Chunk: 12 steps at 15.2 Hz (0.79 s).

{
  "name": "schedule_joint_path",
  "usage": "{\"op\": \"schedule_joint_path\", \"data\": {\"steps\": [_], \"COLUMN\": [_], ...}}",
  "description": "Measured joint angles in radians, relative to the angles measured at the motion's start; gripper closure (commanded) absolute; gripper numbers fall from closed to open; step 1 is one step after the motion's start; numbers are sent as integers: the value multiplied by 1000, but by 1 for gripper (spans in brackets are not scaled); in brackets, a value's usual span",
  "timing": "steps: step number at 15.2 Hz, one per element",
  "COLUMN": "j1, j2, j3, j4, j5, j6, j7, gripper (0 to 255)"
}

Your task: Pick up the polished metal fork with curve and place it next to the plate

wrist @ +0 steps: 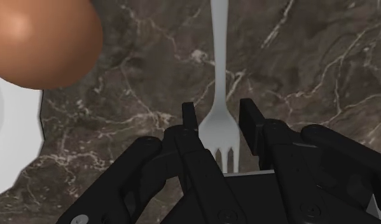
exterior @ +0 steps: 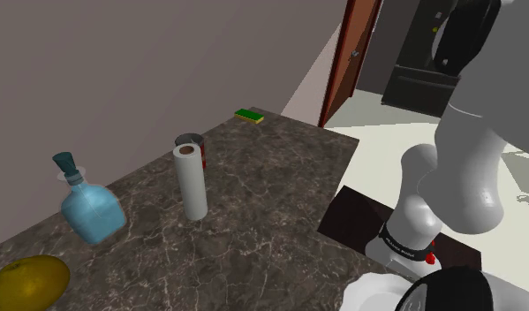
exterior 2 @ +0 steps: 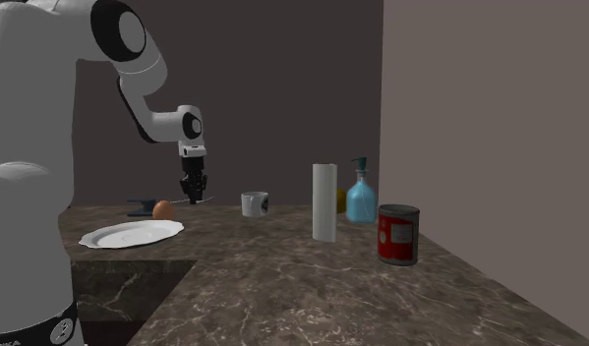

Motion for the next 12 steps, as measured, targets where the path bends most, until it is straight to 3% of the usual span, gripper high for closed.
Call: {"op": "schedule_joint_path", "data": {"steps": [7, 12], "j1": [31, 35], "j2": [76, 86], "j3": [-27, -32], "j4": [-36, -40], "j5": [-88, -99], "j6": [74, 84], "j7": [65, 72], "gripper": [255, 255]}}
